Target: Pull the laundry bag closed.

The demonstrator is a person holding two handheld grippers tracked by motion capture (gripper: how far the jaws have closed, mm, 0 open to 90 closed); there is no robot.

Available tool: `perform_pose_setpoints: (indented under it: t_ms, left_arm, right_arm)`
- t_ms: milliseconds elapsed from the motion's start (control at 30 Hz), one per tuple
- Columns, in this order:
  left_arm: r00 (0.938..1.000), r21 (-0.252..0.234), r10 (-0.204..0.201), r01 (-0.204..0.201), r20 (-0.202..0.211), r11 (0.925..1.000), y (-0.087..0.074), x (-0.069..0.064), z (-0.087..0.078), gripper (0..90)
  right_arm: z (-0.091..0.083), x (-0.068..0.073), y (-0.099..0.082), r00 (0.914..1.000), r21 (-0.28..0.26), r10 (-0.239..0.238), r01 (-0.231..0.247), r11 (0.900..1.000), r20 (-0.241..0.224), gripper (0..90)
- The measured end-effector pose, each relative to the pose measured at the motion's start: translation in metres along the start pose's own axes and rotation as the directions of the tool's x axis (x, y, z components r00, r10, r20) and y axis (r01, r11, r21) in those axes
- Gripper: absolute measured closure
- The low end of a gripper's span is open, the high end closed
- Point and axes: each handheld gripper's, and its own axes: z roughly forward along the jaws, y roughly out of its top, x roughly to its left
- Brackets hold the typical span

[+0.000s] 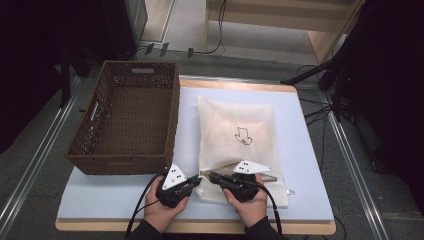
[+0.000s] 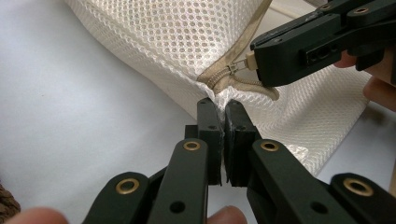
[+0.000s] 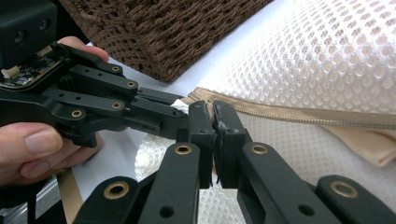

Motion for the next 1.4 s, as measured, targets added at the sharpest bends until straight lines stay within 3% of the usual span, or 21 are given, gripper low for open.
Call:
perform_pose_setpoints:
  t_ms: [133,300,367,433,533,800,1133,1400]
  left_arm:
    - [1.0,-0.002,-0.006,0.006,-0.003,1.0,0.0,0.0,-0.001,86.8]
    - [0.9984,-0.023,-0.055,0.056,0.012,0.9982,-0.001,0.007,-0.004,86.9]
    - [0.9989,-0.025,-0.046,0.046,0.014,0.9986,-0.001,0.006,-0.004,86.9]
    - [0.9993,-0.02,-0.037,0.037,0.009,0.9991,-0.001,0.004,-0.003,86.8]
    - [0.9991,-0.02,-0.04,0.04,0.012,0.999,-0.001,0.005,-0.003,86.8]
    - [0.9991,-0.02,-0.04,0.04,0.014,0.999,-0.001,0.005,-0.003,86.7]
    - [0.9995,-0.019,-0.032,0.032,0.009,0.9993,-0.001,0.004,-0.002,86.7]
    - [0.9996,-0.023,-0.026,0.026,0.01,0.9994,-0.001,0.004,-0.003,86.6]
  right_arm:
    - [-0.001,-0.001,0.0,0.9998,-0.002,0.017,-0.017,0.9999,-0.006,88.1]
    - [-0.009,-0.011,-0.001,0.9968,-0.016,0.049,-0.048,0.9987,0.063,88.1]
    - [-0.014,-0.015,-0.002,0.9971,-0.024,0.051,-0.05,0.9985,0.057,88.1]
    - [-0.017,-0.012,-0.002,0.9972,-0.025,0.016,-0.014,0.9996,0.074,88.1]
    - [-0.018,-0.012,-0.003,0.9971,-0.021,0.005,-0.003,0.9998,0.076,88.1]
    - [-0.033,-0.021,-0.007,0.9935,-0.041,0.001,0.004,0.9991,0.114,88.1]
    - [-0.053,-0.033,-0.016,0.9872,-0.051,0.026,-0.018,0.9985,0.158,88.0]
    - [-0.079,-0.043,-0.024,0.9766,-0.083,0.052,-0.035,0.996,0.209,88.0]
